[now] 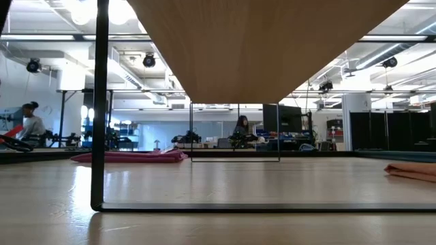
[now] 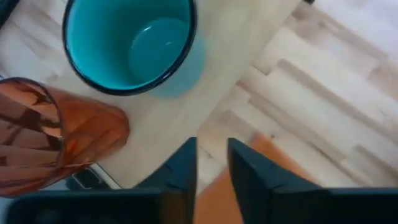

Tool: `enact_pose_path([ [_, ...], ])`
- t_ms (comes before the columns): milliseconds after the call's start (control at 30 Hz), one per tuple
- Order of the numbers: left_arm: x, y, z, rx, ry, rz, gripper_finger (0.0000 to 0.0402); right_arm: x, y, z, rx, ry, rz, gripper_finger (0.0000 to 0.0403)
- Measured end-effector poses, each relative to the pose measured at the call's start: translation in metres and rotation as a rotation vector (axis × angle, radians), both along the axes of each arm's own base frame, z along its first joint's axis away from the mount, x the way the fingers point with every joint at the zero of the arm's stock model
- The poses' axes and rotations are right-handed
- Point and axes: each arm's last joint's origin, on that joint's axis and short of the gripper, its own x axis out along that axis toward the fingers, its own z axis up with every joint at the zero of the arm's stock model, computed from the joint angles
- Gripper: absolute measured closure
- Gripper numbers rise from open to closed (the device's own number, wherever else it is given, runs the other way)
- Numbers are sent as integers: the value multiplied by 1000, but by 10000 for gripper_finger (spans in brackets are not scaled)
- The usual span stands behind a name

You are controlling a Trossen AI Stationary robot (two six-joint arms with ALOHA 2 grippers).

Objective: Stack small to large cups/mugs on shelf
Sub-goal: Put the blue mug on the shelf

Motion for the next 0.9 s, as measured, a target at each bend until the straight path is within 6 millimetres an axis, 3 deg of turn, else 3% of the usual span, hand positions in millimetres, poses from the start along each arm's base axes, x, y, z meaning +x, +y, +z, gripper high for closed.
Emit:
enact_pose_path([
  [167, -22, 6, -6, -61, -153, -6, 251, 11, 9, -13, 50, -78, 2, 386],
  [433, -43, 21, -26, -117, -292, 14, 251, 20, 12, -37, 66, -70, -15, 390],
  [700, -34, 30, -42, -108, -252, 14, 251, 35, 7, -54, 89, -118, -7, 390],
  [900, -30, 35, -43, -100, -254, 13, 251, 42, 1, -55, 98, -137, 9, 390],
])
